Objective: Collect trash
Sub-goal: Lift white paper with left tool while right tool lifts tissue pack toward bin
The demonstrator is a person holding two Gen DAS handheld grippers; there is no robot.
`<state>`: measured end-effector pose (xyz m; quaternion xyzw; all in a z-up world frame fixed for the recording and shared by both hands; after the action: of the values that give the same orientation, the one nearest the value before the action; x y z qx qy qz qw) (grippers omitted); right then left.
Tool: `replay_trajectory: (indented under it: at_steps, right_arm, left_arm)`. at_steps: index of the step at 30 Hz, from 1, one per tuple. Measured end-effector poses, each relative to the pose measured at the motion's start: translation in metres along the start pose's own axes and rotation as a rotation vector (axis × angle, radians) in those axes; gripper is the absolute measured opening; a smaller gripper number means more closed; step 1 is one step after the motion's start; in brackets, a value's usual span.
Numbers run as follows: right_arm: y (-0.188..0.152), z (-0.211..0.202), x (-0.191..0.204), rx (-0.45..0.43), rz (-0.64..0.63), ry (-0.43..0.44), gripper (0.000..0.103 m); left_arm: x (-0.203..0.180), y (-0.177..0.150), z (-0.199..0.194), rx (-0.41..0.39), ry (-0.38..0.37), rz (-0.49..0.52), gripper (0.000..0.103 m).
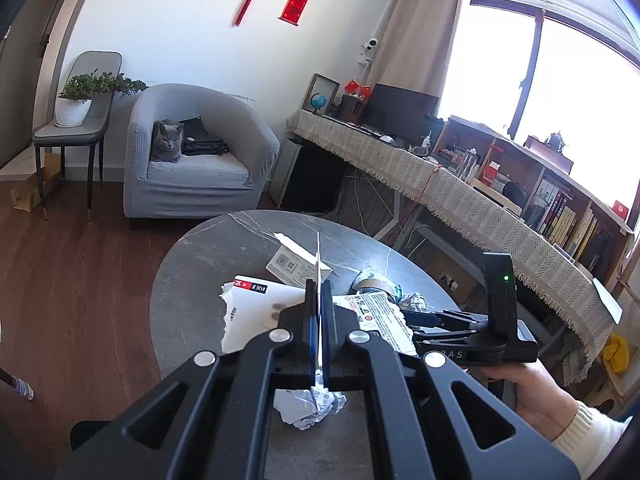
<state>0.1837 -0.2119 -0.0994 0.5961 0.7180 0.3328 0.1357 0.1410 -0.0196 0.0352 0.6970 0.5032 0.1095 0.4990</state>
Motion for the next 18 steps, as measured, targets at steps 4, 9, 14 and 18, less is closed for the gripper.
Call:
replay_trajectory:
  at_steps: [4,9,14,18]
  right_arm:
    - [-0.001,0.012,0.005,0.029,-0.036,-0.086,0.066]
    - [-0.001,0.018,0.004,0.053,-0.055,-0.125,0.055]
    - [-0.002,0.014,0.010,0.043,-0.071,-0.120,0.051]
    - [0.004,0.000,0.013,0.013,-0.070,-0.115,0.051]
  left_arm:
    - [0.009,-0.001,-0.011,-0.005,0.016,-0.001,0.003]
    - [0.030,-0.001,-0.024,-0.015,0.059,-0.026,0.003]
    - [0.055,-0.005,-0.032,-0.013,0.125,-0.069,0.003]
    - [0.072,-0.013,-0.035,0.007,0.175,-0.100,0.003]
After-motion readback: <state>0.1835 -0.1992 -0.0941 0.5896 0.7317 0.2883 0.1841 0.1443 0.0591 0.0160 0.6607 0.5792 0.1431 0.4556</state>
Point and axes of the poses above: each gripper's, at about its wrist camera, not at the fingertips, and z roughly the way its jaws point, x to its left, y to its top, the point moved 6 cm from there along z, roughly the way its jaws point, and after that the axes turned 5 degrees about x, right-handed, at the moved point
